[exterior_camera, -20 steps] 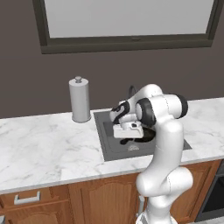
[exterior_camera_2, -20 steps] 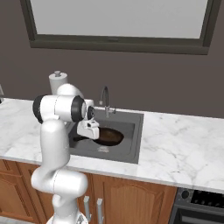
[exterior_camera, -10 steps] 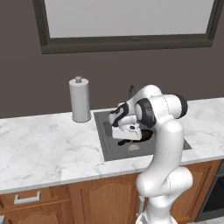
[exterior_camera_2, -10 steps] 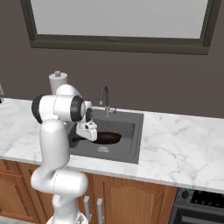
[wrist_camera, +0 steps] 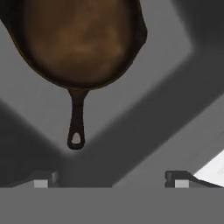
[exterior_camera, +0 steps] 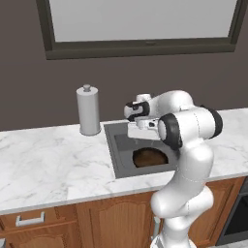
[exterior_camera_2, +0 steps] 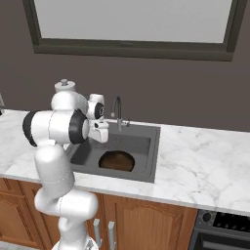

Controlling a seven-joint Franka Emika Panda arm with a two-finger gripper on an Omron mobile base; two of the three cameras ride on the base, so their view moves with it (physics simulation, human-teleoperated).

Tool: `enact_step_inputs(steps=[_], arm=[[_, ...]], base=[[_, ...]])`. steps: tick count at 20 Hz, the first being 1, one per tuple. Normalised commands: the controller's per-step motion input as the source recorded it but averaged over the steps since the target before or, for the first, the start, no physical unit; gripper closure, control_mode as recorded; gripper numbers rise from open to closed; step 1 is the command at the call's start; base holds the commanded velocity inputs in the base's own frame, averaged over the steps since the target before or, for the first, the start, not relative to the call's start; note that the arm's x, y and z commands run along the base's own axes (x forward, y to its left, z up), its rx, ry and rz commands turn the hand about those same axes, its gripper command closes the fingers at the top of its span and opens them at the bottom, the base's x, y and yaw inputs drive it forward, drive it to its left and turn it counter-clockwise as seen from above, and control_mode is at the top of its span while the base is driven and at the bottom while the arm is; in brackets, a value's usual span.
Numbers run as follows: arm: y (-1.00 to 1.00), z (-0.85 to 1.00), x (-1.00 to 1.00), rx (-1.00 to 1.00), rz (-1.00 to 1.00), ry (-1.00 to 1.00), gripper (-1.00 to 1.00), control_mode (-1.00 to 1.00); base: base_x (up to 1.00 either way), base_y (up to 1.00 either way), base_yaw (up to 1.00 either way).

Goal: Move the pot and pan from the stove into the sink.

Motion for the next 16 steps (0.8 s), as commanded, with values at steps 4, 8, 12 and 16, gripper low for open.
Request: enact_step_inputs(steps=[4,8,12,16], arm=[[-0.22,0.65,-0.93,0.00,-0.02,-0.17,-1.00,-1.00],[-0.27,0.52,-1.00,0.00,0.00,-0.25,-1.00,-1.00],[-0.26,0.52,-0.95,0.00,0.03,-0.25,-1.00,-1.00],[-0.24,0.49,-0.82,0.00,0.07,-0.29,-1.00,-1.00]], base=[[0.00,0.00,0.00],[0.00,0.00,0.00],[0.00,0.00,0.00],[0.00,0.00,0.00]])
